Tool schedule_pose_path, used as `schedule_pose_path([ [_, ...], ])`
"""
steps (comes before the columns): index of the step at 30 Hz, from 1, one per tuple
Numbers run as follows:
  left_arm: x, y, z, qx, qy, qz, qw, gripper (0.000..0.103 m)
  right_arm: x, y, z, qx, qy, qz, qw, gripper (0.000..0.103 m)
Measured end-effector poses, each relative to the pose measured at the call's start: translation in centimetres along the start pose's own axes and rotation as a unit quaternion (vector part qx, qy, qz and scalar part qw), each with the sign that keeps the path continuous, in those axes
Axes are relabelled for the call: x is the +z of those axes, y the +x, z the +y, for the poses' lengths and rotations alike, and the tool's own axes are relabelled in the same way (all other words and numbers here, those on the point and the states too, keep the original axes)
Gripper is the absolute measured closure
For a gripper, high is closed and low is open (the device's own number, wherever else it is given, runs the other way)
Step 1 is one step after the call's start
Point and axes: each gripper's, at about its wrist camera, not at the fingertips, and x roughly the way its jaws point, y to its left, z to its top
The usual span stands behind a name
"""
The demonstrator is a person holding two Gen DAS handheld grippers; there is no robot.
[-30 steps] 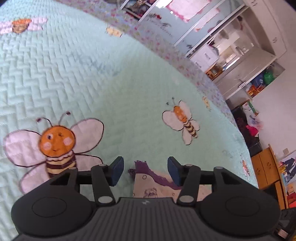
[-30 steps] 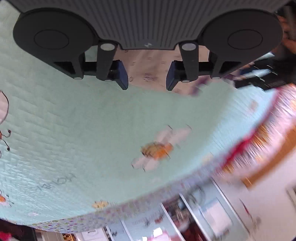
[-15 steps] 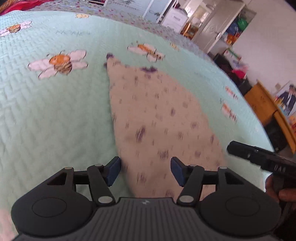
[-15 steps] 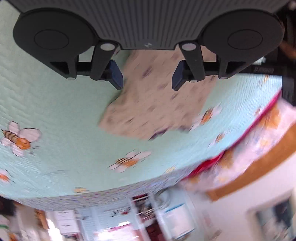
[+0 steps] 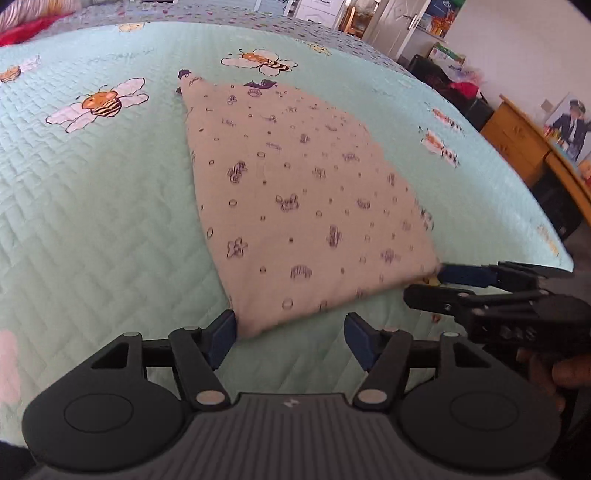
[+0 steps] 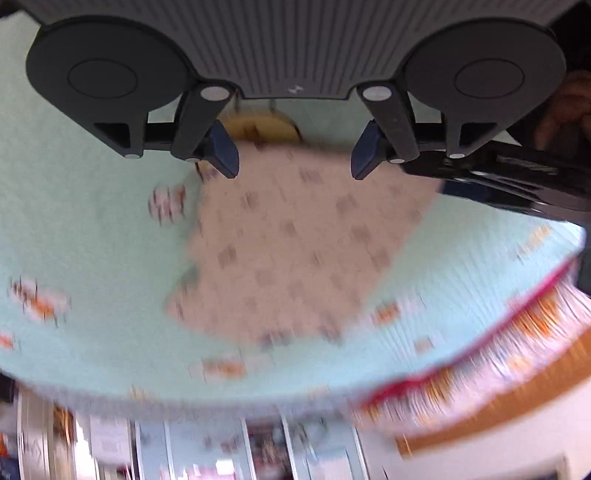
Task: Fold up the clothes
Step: 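Raise both open grippers above the flattened nightgown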
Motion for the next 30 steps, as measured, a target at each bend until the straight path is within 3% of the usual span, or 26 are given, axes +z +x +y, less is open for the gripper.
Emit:
schedule_pose_path([
  [2,0.1,-2.2,0.0,-0.011,-0.009,-0.037,0.9992,0.039,-0.4,-1.7,-1.3,0.018,0.045,-0.013,0.999,0.037],
  [5,1.5,-4.8,-0.1,-0.022,-0.013,-0.107,0.9940,0.036,1.1,-5.5,-0.8,0.050,0.039,-0.088,0.994,0.031],
  [8,3.1,-3.3,0.1,-0.054,-0.015,-0.107,0.9927,0.032,3.7,-5.7,0.5,0.058,0.022,-0.148,0.987,0.017],
  [10,3.0,-0.7,0.5,-0.050,-0.026,-0.058,0.9967,0.034,5.2,-3.5,0.5,0.074,0.034,-0.146,0.986,0.017],
  [12,1.9,0.8,1.3,-0.041,-0.043,-0.019,0.9981,0.041,5.8,-0.5,-0.1,0.086,0.058,-0.112,0.988,0.017],
  [13,1.3,0.5,1.7,-0.042,-0.053,-0.017,0.9976,0.047,5.5,1.3,-0.7,0.082,0.069,-0.075,0.991,0.018],
  [16,0.6,-1.5,2.5,-0.057,-0.083,-0.025,0.9946,0.044,2.8,1.9,-1.9,0.047,0.078,-0.029,0.995,0.031],
  [17,1.1,-2.4,2.3,-0.057,-0.077,-0.037,0.9947,0.040,2.0,0.7,-2.0,0.035,0.082,-0.035,0.995,0.030],
  [20,4.1,-3.6,1.4,-0.034,-0.058,-0.063,0.9957,0.033,2.3,-2.3,-1.1,0.035,0.078,-0.073,0.994,0.029],
  [24,9.3,-2.8,0.2,0.026,-0.045,-0.084,0.9951,0.032,7.4,-4.8,1.3,0.012,0.049,-0.156,0.986,0.020],
  [26,11.2,-2.5,-0.1,0.061,-0.047,-0.077,0.9941,0.032,10.4,-5.0,1.9,-0.003,0.060,-0.166,0.984,0.018],
  [30,13.5,-4.2,-0.3,0.074,-0.059,-0.085,0.9919,0.032,14.1,-6.3,2.3,-0.027,0.084,-0.154,0.984,0.018],
])
